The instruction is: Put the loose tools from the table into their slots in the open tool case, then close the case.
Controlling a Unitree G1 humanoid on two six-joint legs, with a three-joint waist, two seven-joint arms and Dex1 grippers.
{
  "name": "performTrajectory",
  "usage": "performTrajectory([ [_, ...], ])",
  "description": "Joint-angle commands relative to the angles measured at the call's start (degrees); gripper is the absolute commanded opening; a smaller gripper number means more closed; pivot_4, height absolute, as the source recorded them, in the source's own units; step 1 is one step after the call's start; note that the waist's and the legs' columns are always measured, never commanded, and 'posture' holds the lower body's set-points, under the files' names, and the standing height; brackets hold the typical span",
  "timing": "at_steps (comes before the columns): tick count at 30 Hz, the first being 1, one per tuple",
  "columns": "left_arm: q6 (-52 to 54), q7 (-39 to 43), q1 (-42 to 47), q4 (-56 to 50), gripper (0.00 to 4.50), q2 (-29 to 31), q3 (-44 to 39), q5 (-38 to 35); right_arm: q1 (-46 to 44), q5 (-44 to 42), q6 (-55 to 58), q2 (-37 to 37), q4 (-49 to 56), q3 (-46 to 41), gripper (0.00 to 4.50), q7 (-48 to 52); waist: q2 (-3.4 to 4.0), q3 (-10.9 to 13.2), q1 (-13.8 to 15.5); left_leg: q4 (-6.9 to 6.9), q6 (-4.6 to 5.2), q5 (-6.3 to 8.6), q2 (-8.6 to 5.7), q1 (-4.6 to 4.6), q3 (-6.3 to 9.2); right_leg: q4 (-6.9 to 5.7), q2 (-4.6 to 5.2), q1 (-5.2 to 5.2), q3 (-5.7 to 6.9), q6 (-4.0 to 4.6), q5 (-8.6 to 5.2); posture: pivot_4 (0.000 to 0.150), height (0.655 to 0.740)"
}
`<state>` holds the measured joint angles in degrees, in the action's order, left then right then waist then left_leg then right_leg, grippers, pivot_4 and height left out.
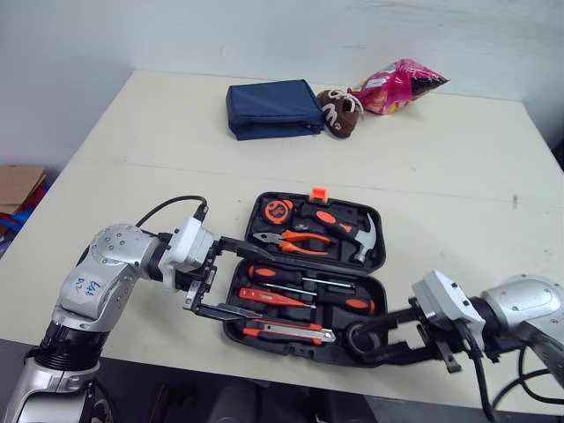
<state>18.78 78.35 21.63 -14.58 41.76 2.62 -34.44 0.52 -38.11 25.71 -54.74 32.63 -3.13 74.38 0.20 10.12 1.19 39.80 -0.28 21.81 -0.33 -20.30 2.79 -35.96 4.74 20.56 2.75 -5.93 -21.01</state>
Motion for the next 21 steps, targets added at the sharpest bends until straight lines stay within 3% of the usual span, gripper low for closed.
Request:
performTrajectory([
  [1, 0.3, -0.2, 0.2, -0.1, 4.5, 0.8, -1.1, -0.2, 0.4, -0.5, -2.1, 2.4, -1.6, 1.0, 0.41, 0.7, 0.0, 0.0, 0.1, -0.01, 0.0, 0.0, 0.0, -0.02, 0.01, -0.02, 0.0, 0.0, 0.01, 0.0, 0.0, 0.15, 0.74],
  [2, 0.4, -0.4, 0.3, -0.1, 4.5, 0.8, -1.1, -0.1, 0.4, -3.1, -1.8, 4.4, -3.1, 1.2, 0.05, 1.9, 0.0, 0.0, 0.2, -0.01, 0.0, 0.0, 0.0, -0.03, 0.02, -0.02, 0.0, -0.01, 0.02, 0.0, 0.0, 0.15, 0.74],
  [5, 0.5, -0.5, 0.6, -0.1, 4.5, 0.9, -1.2, -0.1, 0.5, -2.9, -4.5, 7.3, -5.7, 2.4, 0.05, 4.4, 0.0, 0.0, 0.2, 0.01, 0.01, 0.0, -0.01, -0.03, 0.05, 0.0, 0.01, -0.05, 0.03, -0.01, 0.01, 0.15, 0.74],
  [12, 1.6, -1.2, 0.9, 0.1, 4.5, 2.7, -1.8, 0.1, 3.5, 14.6, -16.6, 6.2, -18.1, 10.5, 0.05, 4.7, 0.02, 0.0, 0.1, -0.01, 0.0, 0.0, 0.0, -0.02, 0.03, -0.01, -0.02, -0.01, 0.0, -0.01, 0.0, 0.15, 0.74],
  [16, 2.2, -1.5, 0.4, 0.5, 4.5, 4.1, -2.1, 0.5, 5.6, 16.0, -20.5, 6.7, -22.9, 10.1, 0.05, 4.1, -0.18, -0.1, 0.1, 0.05, 0.01, 0.0, 0.0, 0.08, 0.03, 0.03, 0.01, -0.16, 0.0, -0.01, 0.01, 0.15, 0.74],
  [21, 1.6, -1.9, -0.3, 1.7, 4.5, 4.6, -3.0, 0.8, 6.8, 14.7, -21.6, 7.2, -21.4, 8.9, 0.05, 3.0, -0.31, -0.2, 0.1, 0.07, 0.01, 0.0, 0.0, 0.18, 0.06, 0.13, 0.03, -0.28, -0.01, 0.0, 0.01, 0.15, 0.74],
])
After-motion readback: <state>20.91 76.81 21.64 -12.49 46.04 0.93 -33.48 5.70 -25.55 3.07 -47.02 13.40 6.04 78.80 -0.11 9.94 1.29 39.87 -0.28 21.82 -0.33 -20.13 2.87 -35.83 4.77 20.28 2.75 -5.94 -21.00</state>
